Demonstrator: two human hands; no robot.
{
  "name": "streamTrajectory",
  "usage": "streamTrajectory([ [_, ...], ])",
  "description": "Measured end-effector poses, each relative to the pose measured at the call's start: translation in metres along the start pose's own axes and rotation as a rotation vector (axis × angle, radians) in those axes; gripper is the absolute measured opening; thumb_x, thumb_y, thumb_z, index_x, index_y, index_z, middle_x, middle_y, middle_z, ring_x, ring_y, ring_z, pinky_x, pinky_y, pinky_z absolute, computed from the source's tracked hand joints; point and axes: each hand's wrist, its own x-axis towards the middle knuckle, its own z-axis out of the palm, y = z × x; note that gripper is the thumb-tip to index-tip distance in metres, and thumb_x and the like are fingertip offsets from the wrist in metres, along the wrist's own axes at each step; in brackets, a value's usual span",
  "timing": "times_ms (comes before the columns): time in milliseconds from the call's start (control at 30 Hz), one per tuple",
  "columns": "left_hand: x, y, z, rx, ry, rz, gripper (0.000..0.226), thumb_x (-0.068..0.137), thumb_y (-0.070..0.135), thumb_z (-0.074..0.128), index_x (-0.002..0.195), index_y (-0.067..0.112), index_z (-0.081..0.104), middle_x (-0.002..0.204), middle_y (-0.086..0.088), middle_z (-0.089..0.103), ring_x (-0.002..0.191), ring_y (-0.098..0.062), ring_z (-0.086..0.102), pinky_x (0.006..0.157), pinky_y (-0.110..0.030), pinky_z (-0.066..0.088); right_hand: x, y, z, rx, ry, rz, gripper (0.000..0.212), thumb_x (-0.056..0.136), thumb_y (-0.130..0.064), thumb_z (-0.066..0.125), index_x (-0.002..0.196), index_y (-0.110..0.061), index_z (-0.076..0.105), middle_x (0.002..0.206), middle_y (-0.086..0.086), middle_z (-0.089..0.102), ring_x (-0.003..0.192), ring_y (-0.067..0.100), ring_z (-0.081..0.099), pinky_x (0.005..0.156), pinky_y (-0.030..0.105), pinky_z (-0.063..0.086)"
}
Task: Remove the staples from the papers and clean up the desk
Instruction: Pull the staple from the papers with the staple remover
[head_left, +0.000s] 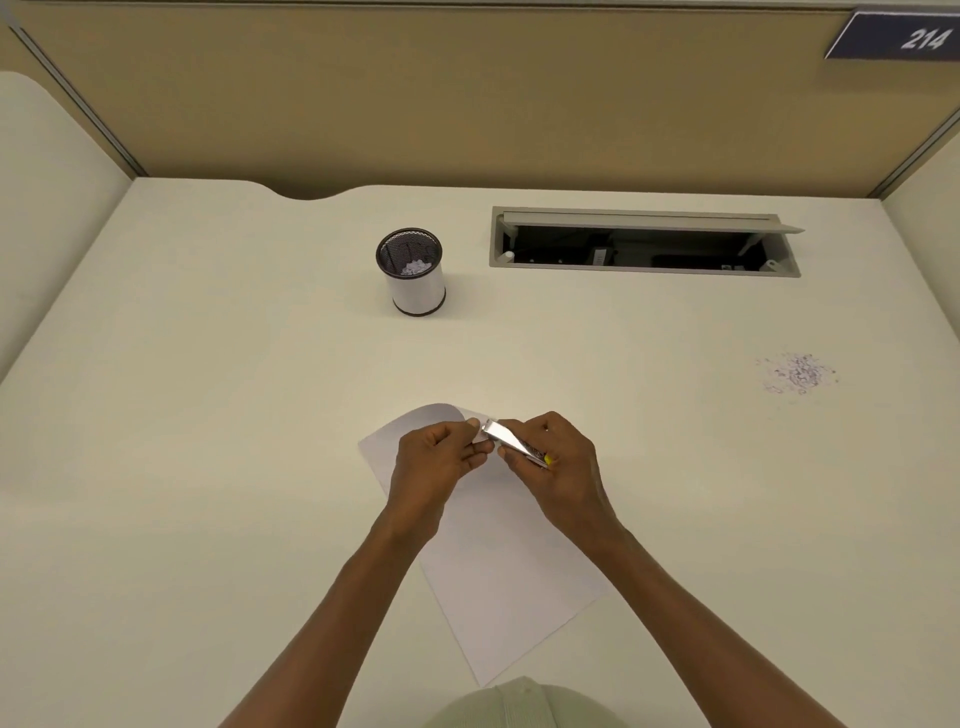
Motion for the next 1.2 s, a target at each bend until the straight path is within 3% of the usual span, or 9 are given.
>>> streamTrajectory([
  [100, 0.007, -0.003, -0.001, -0.030, 0.003, -0.065, 0.016, 0.096, 0.011, 0.063, 0.093, 0.002, 0.076, 0.090, -0.016, 0.077, 0.092, -0.027, 0.075, 0.090, -0.036, 0.058, -0.001, 0.004, 0.002, 0.057, -0.010, 0.063, 0.033, 0.087, -0.018, 0.071, 0.116, -0.033, 0.070, 0.076, -0.005, 0.053, 0.072, 0.008, 0.052, 0.062, 0.012, 0.035],
  [333, 0.027, -0.008, -0.004, 0.125, -0.007, -0.111, 0.017, 0.093, 0.007, 0.065, 0.088, -0.006, 0.075, 0.087, -0.018, 0.077, 0.086, -0.026, 0.076, 0.085, -0.036, 0.060, 0.001, 0.011, 0.004, 0.161, -0.066, 0.227, 0.044, 0.084, -0.014, 0.074, 0.106, -0.052, 0.065, 0.070, -0.007, 0.042, 0.066, 0.005, 0.046, 0.061, 0.012, 0.032],
  [500, 0.035, -0.009, -0.001, 0.130, -0.051, -0.098, 0.018, 0.093, 0.005, 0.064, 0.092, -0.011, 0.073, 0.087, -0.016, 0.074, 0.080, -0.020, 0.074, 0.075, -0.026, 0.060, 0.002, 0.010, 0.000, 0.452, -0.124, 0.474, 0.027, 0.084, -0.016, 0.074, 0.109, -0.026, 0.075, 0.068, -0.011, 0.064, 0.056, 0.013, 0.051, 0.052, 0.028, 0.042],
  [633, 0.042, -0.014, 0.009, 0.136, -0.049, -0.133, 0.019, 0.093, 0.004, 0.064, 0.094, -0.013, 0.071, 0.085, -0.015, 0.072, 0.076, -0.016, 0.072, 0.072, -0.024, 0.059, -0.002, 0.008, 0.000, 0.490, -0.052, 0.540, 0.024, 0.085, -0.015, 0.073, 0.107, -0.023, 0.076, 0.067, -0.006, 0.064, 0.055, 0.016, 0.049, 0.049, 0.028, 0.041],
  [900, 0.054, -0.026, 0.027, 0.267, -0.014, -0.127, 0.018, 0.093, 0.009, 0.066, 0.087, -0.005, 0.076, 0.092, -0.019, 0.075, 0.077, -0.020, 0.072, 0.089, -0.039, 0.059, -0.001, 0.015, -0.003, 0.772, 0.036, 0.803, 0.024, 0.083, -0.009, 0.072, 0.105, -0.018, 0.076, 0.075, 0.010, 0.061, 0.057, 0.020, 0.048, 0.049, 0.028, 0.039],
  [1000, 0.053, -0.026, 0.028, 0.285, -0.024, -0.130, 0.018, 0.092, 0.007, 0.064, 0.085, -0.006, 0.076, 0.088, -0.017, 0.074, 0.078, -0.020, 0.071, 0.088, -0.038, 0.060, -0.002, 0.016, -0.006, 0.668, 0.024, 0.733, 0.023, 0.083, -0.012, 0.073, 0.104, -0.023, 0.077, 0.073, 0.004, 0.065, 0.056, 0.018, 0.048, 0.049, 0.028, 0.039],
  [1100, 0.052, -0.023, 0.030, 0.284, -0.043, -0.144, 0.017, 0.090, 0.002, 0.063, 0.080, -0.006, 0.075, 0.083, -0.015, 0.072, 0.079, -0.021, 0.070, 0.087, -0.036, 0.060, -0.005, 0.021, -0.003, 0.219, 0.058, 0.431, 0.022, 0.085, -0.016, 0.071, 0.100, -0.031, 0.076, 0.074, -0.003, 0.070, 0.067, 0.019, 0.057, 0.060, 0.028, 0.046],
  [1200, 0.052, -0.020, 0.031, 0.262, -0.043, -0.184, 0.018, 0.091, -0.002, 0.061, 0.078, -0.003, 0.073, 0.082, -0.015, 0.071, 0.073, -0.020, 0.070, 0.079, -0.029, 0.061, -0.012, 0.030, 0.004, -0.023, 0.088, 0.256, 0.022, 0.089, -0.018, 0.065, 0.103, -0.033, 0.073, 0.070, 0.004, 0.056, 0.073, 0.020, 0.052, 0.065, 0.031, 0.043],
])
